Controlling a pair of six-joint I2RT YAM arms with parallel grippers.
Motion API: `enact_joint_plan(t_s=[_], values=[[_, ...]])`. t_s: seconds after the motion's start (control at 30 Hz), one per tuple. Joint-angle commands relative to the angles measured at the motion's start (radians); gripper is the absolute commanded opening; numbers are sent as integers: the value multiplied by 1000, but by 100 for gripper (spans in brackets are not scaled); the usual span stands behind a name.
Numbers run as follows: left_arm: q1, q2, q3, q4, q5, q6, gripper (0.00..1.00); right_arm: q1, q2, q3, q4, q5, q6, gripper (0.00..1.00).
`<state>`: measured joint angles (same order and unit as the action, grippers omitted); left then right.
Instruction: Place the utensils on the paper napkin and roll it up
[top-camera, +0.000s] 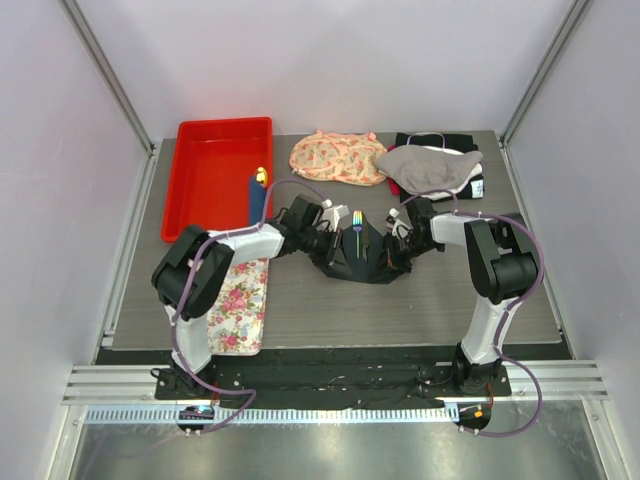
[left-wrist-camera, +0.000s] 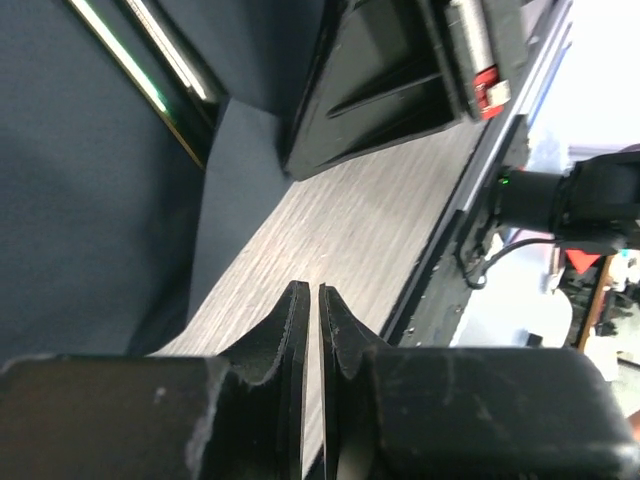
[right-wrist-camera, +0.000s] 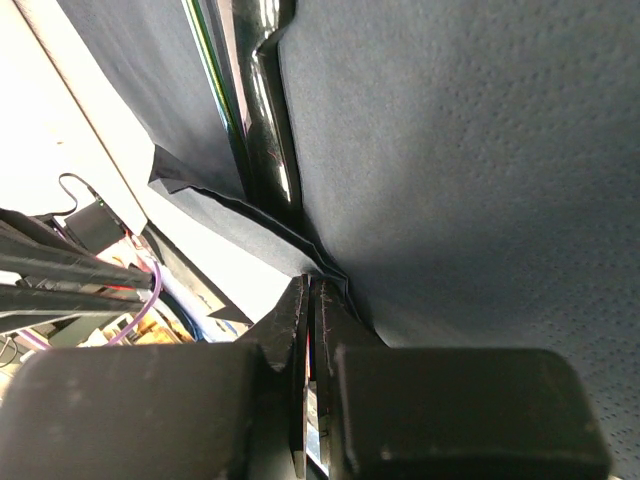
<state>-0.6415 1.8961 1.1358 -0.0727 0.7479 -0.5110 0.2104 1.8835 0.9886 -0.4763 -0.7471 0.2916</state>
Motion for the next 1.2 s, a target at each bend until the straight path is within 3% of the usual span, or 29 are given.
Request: enact_joint_plan(t_s=[0.0, 0.47, 1.17], values=[[-7, 11, 22, -35, -45, 68, 11, 1, 23, -1, -2, 91, -17, 1], [-20, 84, 71, -72, -148, 75, 14, 3, 29, -2, -4, 98, -23, 1], [14, 101, 32, -29, -159, -37, 16, 3, 26, -2, -5, 111, -28, 1]])
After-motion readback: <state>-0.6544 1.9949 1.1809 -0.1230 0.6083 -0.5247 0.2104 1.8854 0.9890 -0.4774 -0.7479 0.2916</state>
